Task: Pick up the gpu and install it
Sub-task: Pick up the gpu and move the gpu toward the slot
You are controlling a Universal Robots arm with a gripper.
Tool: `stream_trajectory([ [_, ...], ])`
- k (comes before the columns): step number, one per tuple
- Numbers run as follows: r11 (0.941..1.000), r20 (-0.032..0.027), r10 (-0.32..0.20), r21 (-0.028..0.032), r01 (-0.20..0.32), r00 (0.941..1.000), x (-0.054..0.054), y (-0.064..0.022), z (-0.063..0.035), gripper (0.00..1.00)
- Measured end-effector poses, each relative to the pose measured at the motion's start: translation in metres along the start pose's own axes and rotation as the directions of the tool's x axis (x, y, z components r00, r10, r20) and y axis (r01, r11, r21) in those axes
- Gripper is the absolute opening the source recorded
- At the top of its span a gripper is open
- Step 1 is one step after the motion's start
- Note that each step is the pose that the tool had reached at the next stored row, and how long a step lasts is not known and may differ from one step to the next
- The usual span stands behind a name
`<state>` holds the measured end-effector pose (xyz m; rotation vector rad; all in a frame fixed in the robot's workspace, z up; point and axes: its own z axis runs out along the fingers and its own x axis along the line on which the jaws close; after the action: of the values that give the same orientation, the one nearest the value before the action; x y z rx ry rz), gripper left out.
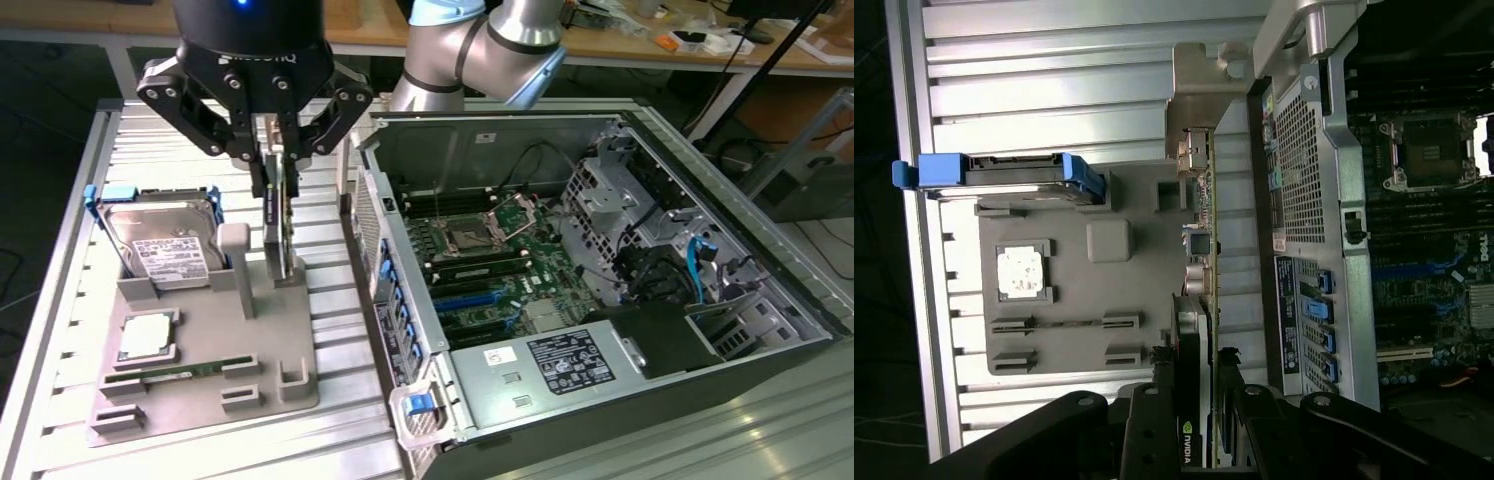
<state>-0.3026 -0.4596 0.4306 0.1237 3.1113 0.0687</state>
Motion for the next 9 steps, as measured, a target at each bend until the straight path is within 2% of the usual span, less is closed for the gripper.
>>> stream_trajectory([
  [9, 1.0000, 0.0000, 0.000, 0.0001, 0.000, 1.0000, -0.0084, 0.0007, 0.0002, 0.27],
])
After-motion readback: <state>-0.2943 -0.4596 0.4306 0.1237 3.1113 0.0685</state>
